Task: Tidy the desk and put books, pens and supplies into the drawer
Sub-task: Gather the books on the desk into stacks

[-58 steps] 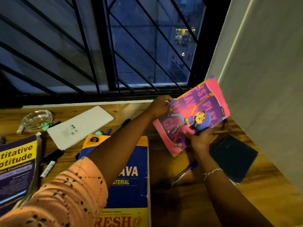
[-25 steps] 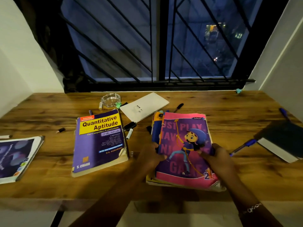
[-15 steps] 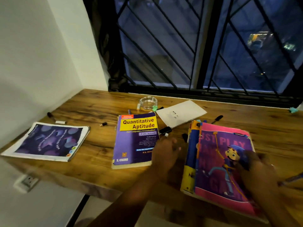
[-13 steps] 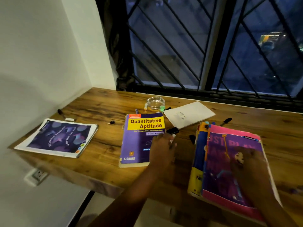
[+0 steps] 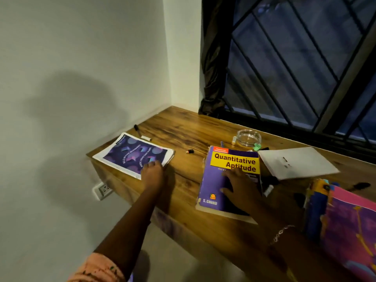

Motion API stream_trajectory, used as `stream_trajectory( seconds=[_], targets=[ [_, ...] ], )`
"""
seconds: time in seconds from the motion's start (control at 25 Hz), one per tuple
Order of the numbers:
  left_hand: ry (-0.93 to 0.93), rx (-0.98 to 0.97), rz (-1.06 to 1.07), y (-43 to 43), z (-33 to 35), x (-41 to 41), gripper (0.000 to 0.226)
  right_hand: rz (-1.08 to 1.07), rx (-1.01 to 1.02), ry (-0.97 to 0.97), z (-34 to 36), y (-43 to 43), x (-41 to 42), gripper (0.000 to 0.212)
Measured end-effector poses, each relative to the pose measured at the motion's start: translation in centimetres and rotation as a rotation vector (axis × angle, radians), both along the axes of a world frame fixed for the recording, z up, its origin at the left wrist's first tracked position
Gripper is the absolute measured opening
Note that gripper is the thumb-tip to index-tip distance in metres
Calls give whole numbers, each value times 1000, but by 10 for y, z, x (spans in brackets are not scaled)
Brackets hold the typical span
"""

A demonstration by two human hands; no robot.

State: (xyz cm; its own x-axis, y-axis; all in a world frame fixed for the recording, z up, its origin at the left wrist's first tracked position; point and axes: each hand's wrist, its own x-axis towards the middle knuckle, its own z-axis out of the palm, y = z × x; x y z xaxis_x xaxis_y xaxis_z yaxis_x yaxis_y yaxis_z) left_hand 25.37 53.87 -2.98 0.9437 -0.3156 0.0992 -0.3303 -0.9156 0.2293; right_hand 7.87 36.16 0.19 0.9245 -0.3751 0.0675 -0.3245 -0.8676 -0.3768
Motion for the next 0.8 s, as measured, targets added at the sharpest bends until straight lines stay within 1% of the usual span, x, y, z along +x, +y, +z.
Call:
stream_trajectory(
  seconds=[0.08, 0.12, 0.2, 0.28, 0.36, 0.48, 0.6, 0.68, 0.8],
  targets=[
    [69, 116, -2, 14, -1, 11, 42, 38, 11, 22, -2, 8, 16, 46],
    [93, 150, -7, 19, 0, 12, 38, 53, 18, 33, -4, 12, 21, 46],
    [79, 209, -44, 23, 0, 15, 33, 74, 24, 51, -6, 18, 30, 45],
    [36, 279, -122, 20, 1, 13, 33, 94, 26, 58, -9, 22, 35, 44],
    [30, 309, -187, 15, 4, 9, 33, 106, 33, 73, -11, 24, 36, 44],
    [14, 273, -190, 16, 7, 12, 36, 101, 59, 86, -14, 21, 35, 42],
    [-82, 241, -115, 30, 13, 16, 31, 80, 142, 71, -15, 18, 32, 41],
    [-155, 149, -56, 40, 24, 17, 28, 72, 204, 52, -13, 16, 29, 41],
    [-318, -12, 68, 57, 57, 25, 25, 65, 277, 0, -8, 14, 26, 41]
  ],
)
